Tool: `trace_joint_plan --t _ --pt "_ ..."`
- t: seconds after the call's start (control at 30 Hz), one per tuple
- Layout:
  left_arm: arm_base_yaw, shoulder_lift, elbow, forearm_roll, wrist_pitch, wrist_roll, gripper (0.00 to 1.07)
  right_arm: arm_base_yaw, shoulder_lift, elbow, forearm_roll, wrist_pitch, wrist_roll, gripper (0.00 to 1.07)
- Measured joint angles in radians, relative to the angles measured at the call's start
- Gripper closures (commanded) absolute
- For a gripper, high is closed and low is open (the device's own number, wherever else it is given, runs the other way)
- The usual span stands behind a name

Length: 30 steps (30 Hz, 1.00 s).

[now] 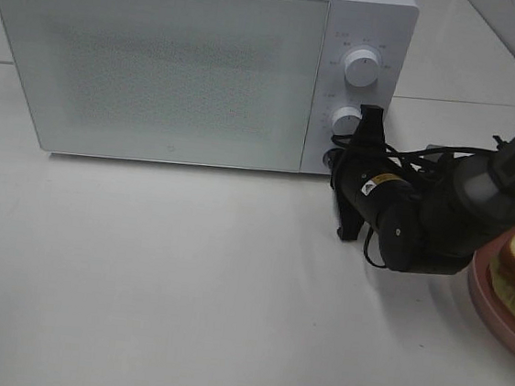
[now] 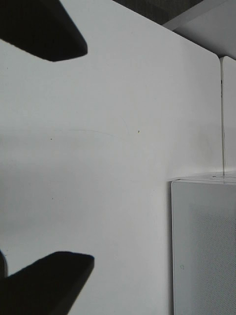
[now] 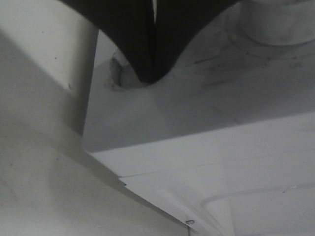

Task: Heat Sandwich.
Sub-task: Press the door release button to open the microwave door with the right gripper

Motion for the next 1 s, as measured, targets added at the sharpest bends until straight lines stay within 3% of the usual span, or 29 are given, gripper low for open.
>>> trace_joint_plan --t 1.0 --pt "0.0 0.0 0.0 0.0 0.0 0.0 0.09 0.015 0.02 -0.041 0.084 0.056 -0.086 1.07"
